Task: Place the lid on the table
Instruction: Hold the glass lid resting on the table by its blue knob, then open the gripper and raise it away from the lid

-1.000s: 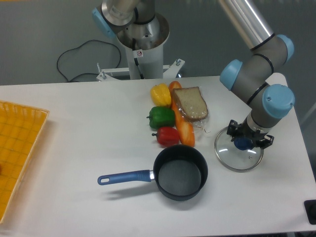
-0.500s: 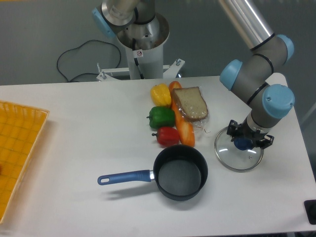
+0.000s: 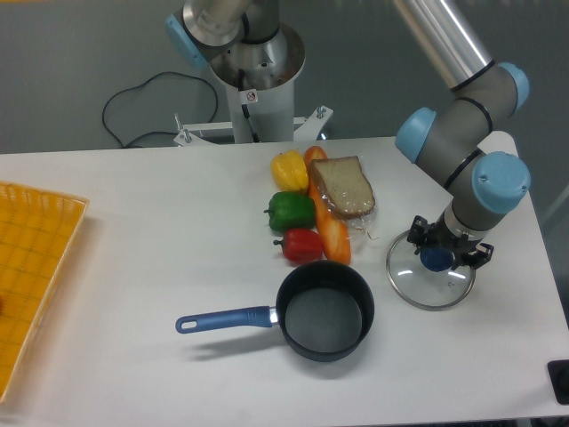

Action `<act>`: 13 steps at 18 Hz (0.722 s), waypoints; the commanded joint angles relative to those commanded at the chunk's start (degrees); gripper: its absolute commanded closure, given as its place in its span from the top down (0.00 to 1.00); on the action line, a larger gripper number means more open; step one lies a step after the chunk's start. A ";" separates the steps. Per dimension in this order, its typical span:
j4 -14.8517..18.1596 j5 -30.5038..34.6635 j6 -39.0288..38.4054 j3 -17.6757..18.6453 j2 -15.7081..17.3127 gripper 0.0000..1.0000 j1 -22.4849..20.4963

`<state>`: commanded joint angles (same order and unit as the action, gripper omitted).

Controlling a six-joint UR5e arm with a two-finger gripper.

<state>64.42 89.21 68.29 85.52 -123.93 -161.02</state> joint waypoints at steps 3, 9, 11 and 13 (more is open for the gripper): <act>0.09 0.09 0.09 -0.18 0.00 0.93 0.00; 0.09 0.09 0.09 -0.18 0.44 1.00 0.00; 0.17 0.00 0.18 -0.44 0.70 1.00 0.00; 0.09 0.00 0.26 -0.62 0.97 1.00 0.00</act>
<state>64.51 89.21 68.55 84.90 -122.96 -161.02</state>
